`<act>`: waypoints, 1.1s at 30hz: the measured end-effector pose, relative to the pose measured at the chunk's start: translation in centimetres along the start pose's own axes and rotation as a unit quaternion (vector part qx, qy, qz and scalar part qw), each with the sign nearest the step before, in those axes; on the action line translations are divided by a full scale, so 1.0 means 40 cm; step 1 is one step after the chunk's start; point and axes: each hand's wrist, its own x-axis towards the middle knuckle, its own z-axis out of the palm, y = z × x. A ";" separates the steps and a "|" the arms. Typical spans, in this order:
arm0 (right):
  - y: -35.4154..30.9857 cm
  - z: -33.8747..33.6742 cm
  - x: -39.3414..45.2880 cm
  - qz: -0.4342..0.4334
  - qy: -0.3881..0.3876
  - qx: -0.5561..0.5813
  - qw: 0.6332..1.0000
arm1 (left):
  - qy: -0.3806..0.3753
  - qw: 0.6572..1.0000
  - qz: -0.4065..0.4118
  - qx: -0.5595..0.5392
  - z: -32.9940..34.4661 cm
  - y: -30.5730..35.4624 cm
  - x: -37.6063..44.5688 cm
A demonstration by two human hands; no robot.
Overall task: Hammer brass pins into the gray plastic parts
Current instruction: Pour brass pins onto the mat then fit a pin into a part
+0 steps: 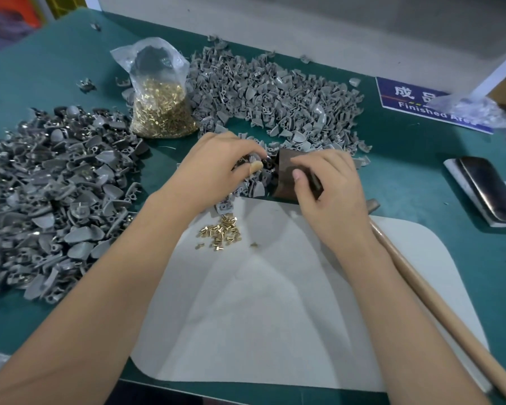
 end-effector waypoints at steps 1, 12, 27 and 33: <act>-0.003 -0.005 0.000 -0.002 0.008 0.005 1.000 | 0.005 1.000 0.001 -0.006 -0.001 0.000 0.000; -0.089 -0.017 -0.009 -0.031 -0.263 0.132 0.955 | 0.016 0.997 -0.029 -0.063 -0.017 -0.020 -0.002; -0.116 -0.021 -0.020 -0.005 -0.357 0.064 0.932 | 0.102 0.973 -0.040 -0.202 0.011 0.027 -0.011; -0.005 -0.101 0.003 0.183 -0.120 0.285 0.933 | 0.104 0.951 -0.048 -0.287 0.040 0.086 -0.008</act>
